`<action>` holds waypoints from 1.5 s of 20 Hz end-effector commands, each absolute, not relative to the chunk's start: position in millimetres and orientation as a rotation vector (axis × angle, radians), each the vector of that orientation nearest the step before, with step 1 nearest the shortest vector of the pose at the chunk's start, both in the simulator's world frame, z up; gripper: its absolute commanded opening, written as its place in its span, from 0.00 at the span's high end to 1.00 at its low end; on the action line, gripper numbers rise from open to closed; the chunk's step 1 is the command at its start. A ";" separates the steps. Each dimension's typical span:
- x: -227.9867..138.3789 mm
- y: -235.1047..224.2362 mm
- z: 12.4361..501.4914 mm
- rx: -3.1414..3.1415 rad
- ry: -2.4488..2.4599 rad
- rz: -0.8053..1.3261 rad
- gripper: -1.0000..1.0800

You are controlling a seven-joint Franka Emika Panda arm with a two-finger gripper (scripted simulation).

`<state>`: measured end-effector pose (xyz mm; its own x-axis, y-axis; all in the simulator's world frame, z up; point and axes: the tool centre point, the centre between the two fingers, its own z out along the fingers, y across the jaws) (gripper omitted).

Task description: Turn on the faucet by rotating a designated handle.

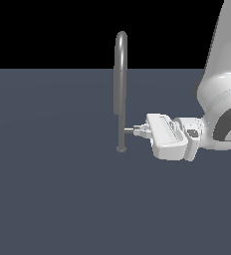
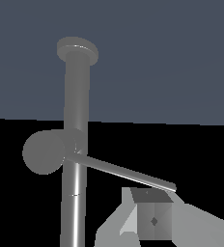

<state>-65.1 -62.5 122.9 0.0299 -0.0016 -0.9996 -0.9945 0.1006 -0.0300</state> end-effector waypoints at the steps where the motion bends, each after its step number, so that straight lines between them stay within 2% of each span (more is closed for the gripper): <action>1: -66.2 -62.5 117.0 -1.148 1.236 1.115 1.00; 9: -74.6 -61.6 70.9 -1.134 1.256 1.135 1.00; 10: -74.6 -61.6 70.9 -1.134 1.256 1.135 1.00; 11: -64.4 -62.7 93.5 -1.152 1.223 1.112 1.00; 22: -56.9 -63.3 46.1 -1.135 1.253 1.133 1.00; 23: -56.9 -63.3 46.1 -1.135 1.253 1.133 1.00; 24: -47.3 -64.6 73.8 -1.157 1.209 1.111 1.00; 30: -38.3 -65.3 53.8 -1.147 1.229 1.121 1.00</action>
<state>-38.9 -65.5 70.3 0.0481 0.0134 -0.9988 -0.9951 0.0875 -0.0468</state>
